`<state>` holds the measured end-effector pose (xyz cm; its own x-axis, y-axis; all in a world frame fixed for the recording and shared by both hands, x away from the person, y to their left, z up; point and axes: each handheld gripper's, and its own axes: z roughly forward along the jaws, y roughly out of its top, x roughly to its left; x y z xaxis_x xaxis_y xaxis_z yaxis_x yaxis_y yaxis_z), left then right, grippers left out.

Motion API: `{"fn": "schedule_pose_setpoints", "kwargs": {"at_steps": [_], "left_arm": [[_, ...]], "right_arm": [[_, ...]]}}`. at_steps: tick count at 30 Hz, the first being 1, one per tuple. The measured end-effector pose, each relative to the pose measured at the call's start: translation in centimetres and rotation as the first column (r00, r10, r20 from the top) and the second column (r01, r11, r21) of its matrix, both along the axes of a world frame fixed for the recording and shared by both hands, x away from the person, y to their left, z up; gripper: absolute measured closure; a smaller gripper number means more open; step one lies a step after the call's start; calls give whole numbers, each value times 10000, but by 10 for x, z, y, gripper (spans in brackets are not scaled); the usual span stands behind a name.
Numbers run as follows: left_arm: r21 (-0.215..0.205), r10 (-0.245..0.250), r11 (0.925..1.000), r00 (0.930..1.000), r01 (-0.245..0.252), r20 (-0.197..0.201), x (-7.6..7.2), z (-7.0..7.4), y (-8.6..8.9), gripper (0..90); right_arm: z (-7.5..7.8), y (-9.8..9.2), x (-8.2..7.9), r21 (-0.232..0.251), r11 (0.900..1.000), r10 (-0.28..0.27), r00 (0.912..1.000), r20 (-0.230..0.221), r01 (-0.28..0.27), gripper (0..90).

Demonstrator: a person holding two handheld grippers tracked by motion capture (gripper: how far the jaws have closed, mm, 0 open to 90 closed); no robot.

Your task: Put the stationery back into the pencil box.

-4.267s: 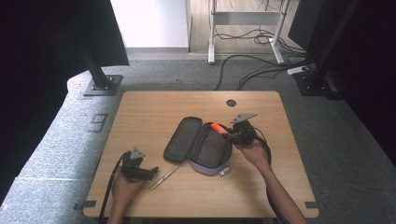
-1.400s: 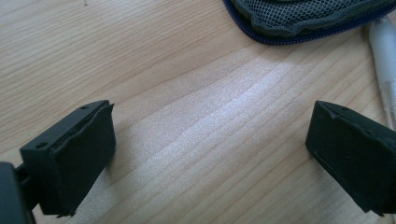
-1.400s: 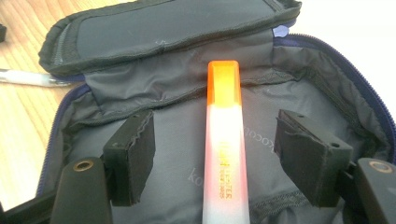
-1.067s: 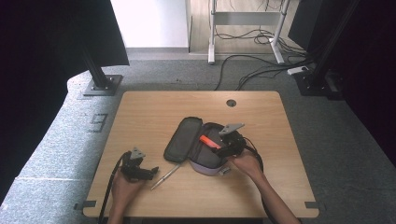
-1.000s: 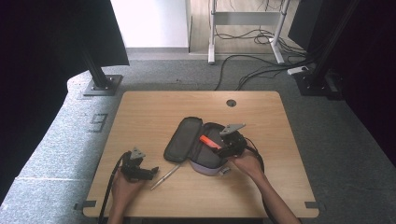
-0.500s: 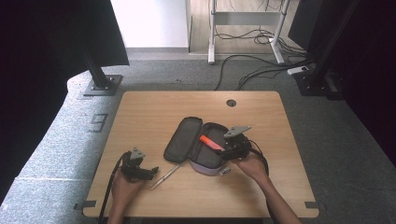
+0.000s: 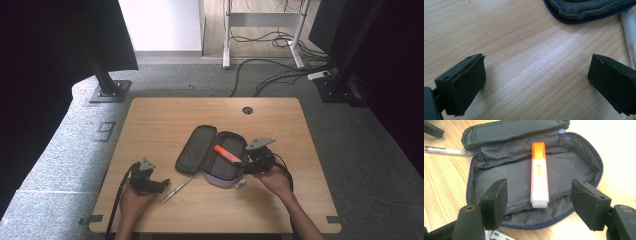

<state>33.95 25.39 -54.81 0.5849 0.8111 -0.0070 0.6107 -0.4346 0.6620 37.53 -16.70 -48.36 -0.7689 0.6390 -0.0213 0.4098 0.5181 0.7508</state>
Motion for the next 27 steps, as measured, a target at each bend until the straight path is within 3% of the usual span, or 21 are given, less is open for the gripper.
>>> {"fn": "schedule_pose_setpoints", "kwargs": {"at_steps": [27], "left_arm": [[-2,0,10000,10000,0,1,0,0,0,14]], "right_arm": [[-17,-21,-27,281,9995,-113,9999,-117,116,296]]}}
